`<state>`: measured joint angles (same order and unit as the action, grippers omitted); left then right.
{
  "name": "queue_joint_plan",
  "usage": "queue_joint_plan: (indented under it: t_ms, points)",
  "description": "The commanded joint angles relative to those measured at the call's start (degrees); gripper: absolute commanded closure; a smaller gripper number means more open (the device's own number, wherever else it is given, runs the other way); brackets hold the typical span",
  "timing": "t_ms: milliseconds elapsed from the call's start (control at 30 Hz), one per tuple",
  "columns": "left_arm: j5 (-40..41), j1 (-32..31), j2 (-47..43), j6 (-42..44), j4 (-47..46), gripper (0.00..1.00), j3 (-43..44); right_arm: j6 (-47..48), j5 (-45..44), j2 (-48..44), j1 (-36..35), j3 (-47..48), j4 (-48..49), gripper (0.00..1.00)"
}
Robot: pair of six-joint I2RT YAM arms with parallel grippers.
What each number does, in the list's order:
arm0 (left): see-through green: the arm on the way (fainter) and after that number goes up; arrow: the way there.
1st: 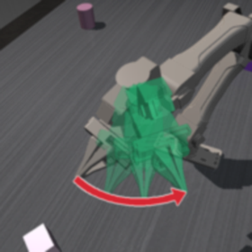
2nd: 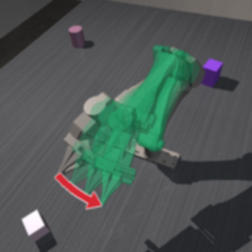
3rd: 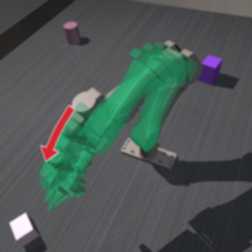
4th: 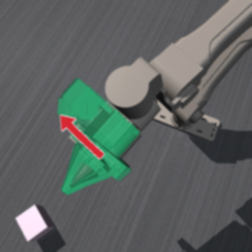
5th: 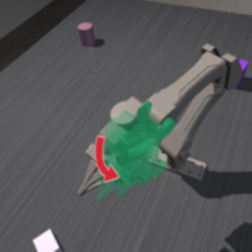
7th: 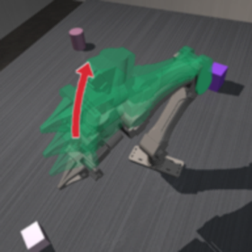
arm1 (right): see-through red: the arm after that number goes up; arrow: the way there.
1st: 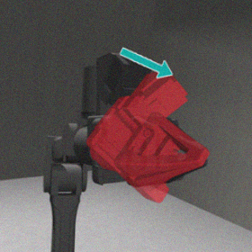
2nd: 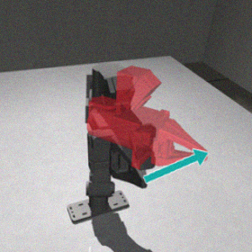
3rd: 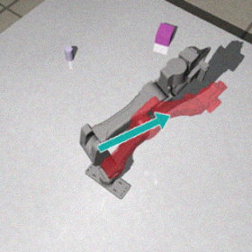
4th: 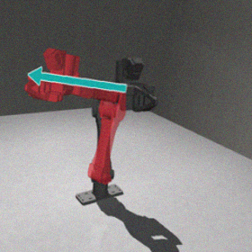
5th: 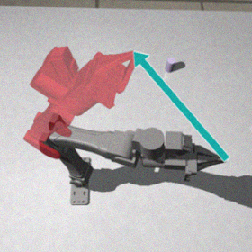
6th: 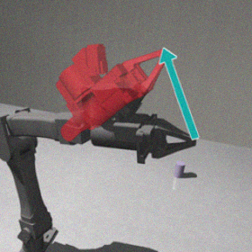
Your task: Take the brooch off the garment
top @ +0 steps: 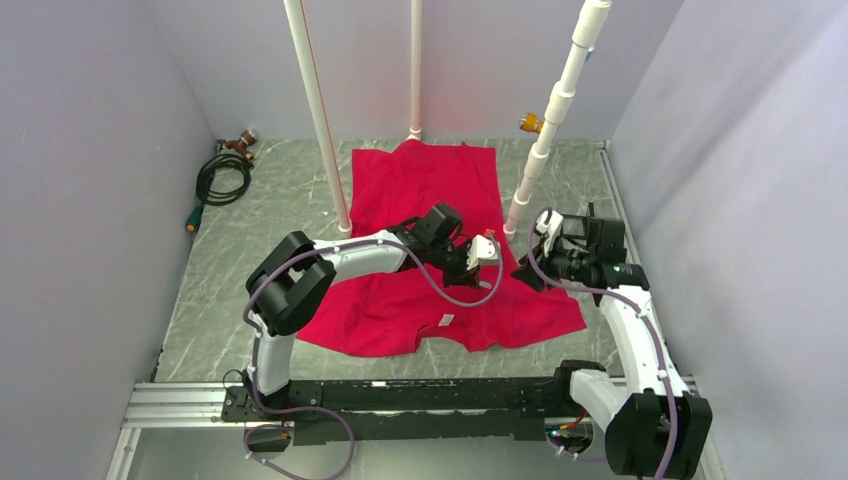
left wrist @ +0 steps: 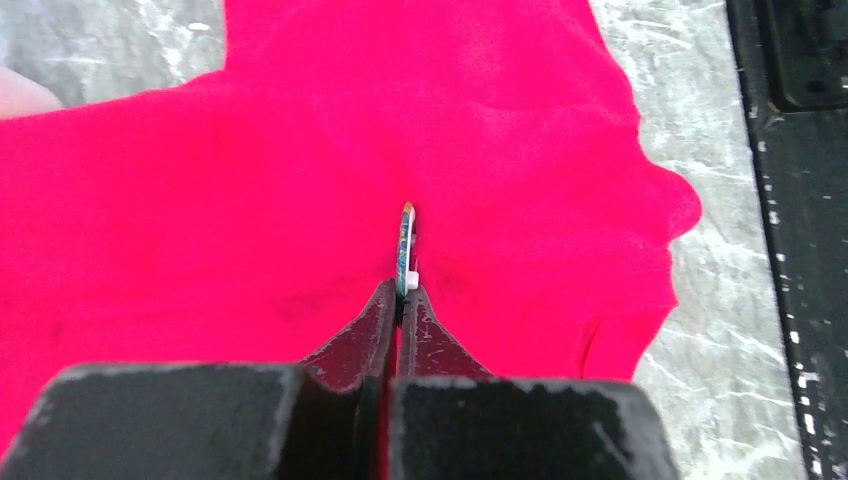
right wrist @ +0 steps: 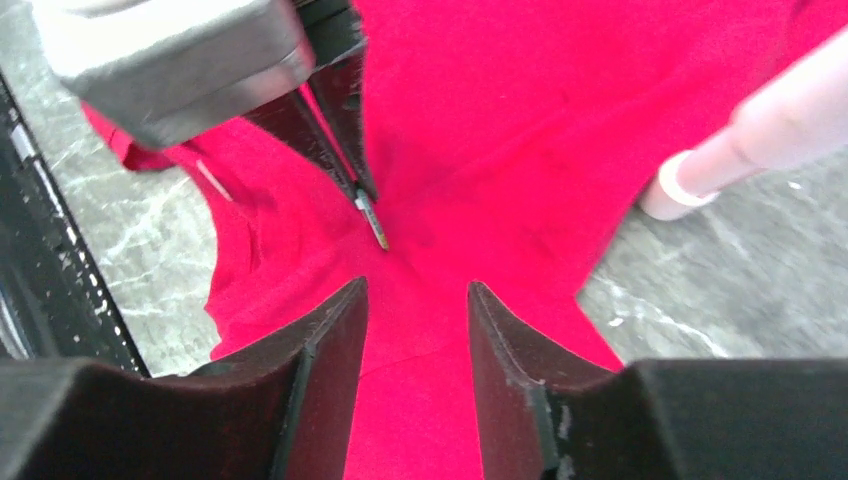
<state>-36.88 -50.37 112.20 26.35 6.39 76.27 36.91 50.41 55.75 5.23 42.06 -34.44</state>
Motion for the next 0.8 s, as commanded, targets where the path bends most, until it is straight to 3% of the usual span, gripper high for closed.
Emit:
queue_joint_plan:
  t_ms: [0, 267, 467, 767]
  points:
    - [-8.74, 0.66, 1.40, -2.44, 3.78, 1.00, 3.99, 7.57, 7.11, -0.18, -1.77, -4.55, 2.57, 0.58]
    - [-14.17, 1.92, 3.24, -4.89, 5.92, 1.00, 6.75, 10.24, 7.84, 1.50, -4.88, -7.54, 7.03, 0.62]
    - [-15.14, 1.97, 3.74, -4.74, 6.49, 1.00, 7.39, 10.28, 4.92, 2.78, -11.53, -9.00, 10.07, 0.63]
    - [-16.09, 2.11, 3.64, -4.92, 6.04, 1.00, 7.31, 11.03, 3.29, 3.78, -12.28, -10.08, 11.42, 0.68]
